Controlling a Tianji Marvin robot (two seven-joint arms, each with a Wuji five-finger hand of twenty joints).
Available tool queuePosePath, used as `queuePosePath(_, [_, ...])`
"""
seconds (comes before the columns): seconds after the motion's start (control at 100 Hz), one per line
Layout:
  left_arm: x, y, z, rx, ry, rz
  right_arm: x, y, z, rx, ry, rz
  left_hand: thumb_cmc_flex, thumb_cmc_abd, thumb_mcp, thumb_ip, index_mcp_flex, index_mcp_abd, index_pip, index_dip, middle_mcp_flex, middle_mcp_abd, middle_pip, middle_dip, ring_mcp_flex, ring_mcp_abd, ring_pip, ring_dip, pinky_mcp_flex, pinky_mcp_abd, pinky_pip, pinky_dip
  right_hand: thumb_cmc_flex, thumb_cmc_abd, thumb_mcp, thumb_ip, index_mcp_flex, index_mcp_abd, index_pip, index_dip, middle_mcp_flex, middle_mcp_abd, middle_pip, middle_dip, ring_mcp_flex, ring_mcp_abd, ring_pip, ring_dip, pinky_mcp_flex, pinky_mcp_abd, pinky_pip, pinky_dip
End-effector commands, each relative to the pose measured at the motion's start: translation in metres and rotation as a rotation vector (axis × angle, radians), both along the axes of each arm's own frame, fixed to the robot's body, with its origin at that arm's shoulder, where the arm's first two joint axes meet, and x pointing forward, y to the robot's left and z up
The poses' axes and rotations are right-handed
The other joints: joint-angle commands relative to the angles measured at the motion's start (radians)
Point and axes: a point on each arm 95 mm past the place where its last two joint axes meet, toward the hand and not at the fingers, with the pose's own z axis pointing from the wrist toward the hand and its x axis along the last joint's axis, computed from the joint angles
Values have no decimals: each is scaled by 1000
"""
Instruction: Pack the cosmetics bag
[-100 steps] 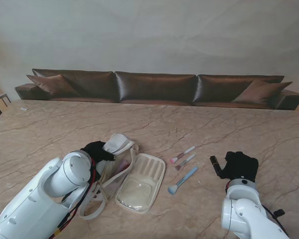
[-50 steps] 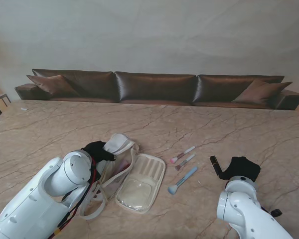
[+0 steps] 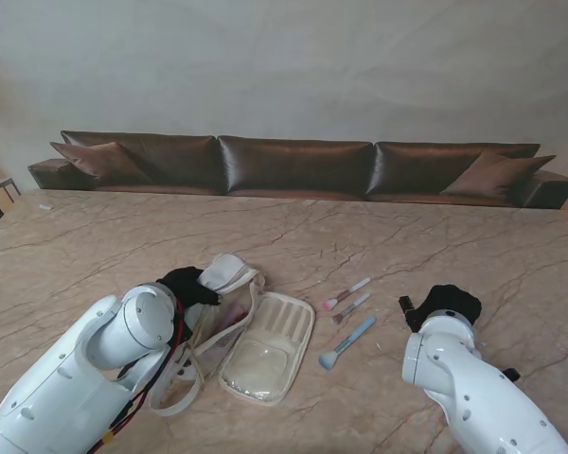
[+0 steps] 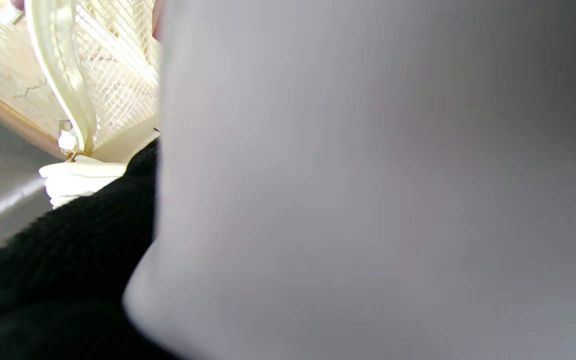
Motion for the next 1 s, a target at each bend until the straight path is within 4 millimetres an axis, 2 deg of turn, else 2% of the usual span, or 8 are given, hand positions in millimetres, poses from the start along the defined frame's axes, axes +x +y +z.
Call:
queuePosePath(0.0, [-2,-3,-3,-6,13,-10,2,0,-7,3,17,-7,83,82,87,53,32,-153,66,16,58,-117,84,17,47,-13,9,4,7,-5,89,2,-33,-17,2,7,32,-32,40,45,31,-6,40,26,28,38,36,21,27,-20,48,14])
queuePosePath(0.16, [-1,-4,-4,-7,18,-14,11,-1,-22,4,47,-16,83,81,87,53,32,-154,66,17,58,-118,84,18,47,-13,7,4,6,-6,88,2,0,-80,56,1,29,-71,105,132,39,-29,81,68,43,22,86,46,49,-24,86,17])
queuePosePath(0.45, [-1,-5,-5,-8,19,-18,23,2,-38,-1,26,22,82,81,89,53,33,-156,65,17,59,-116,84,19,47,-11,6,6,5,-7,87,2,55,-175,134,-8,54,-117,169,190,79,-50,135,114,67,-2,186,92,71,-12,146,36])
queuePosePath(0.63, [-2,-5,-5,-9,20,-18,26,6,-48,-13,16,66,84,81,90,54,33,-155,65,17,59,-117,83,19,48,-13,6,7,5,-7,87,2,192,-213,195,0,85,-155,191,196,115,-67,142,127,76,-8,214,104,62,10,180,56])
queuePosePath(0.73, [-2,-5,-6,-10,22,-19,26,7,-53,-14,28,85,86,81,90,55,33,-154,65,18,59,-116,83,19,48,-14,6,8,5,-7,87,2,241,-213,215,-42,92,-166,194,98,123,-73,140,144,48,-6,234,139,14,31,178,125])
queuePosePath(0.82, [-2,-5,-5,-10,21,-19,25,8,-56,-16,35,96,87,81,90,56,32,-154,65,17,58,-116,83,19,48,-14,7,8,5,-7,86,3,311,-235,213,-158,104,-226,298,-36,159,-90,142,162,47,-5,251,160,3,39,181,167])
queuePosePath(0.9, [-2,-5,-6,-10,20,-17,25,7,-59,-20,40,100,86,81,89,56,32,-154,65,17,58,-117,83,19,48,-14,7,8,5,-7,86,3,356,-244,211,-178,115,-264,382,-100,197,-94,142,181,56,-2,269,170,4,46,189,178])
queuePosePath(0.99, [-2,-5,-7,-12,23,-17,25,7,-62,-24,47,102,86,81,88,55,32,-153,65,17,59,-117,84,20,48,-13,6,8,5,-7,86,3,381,-239,223,-171,177,-306,436,-103,245,-108,150,190,65,0,279,175,7,50,194,182])
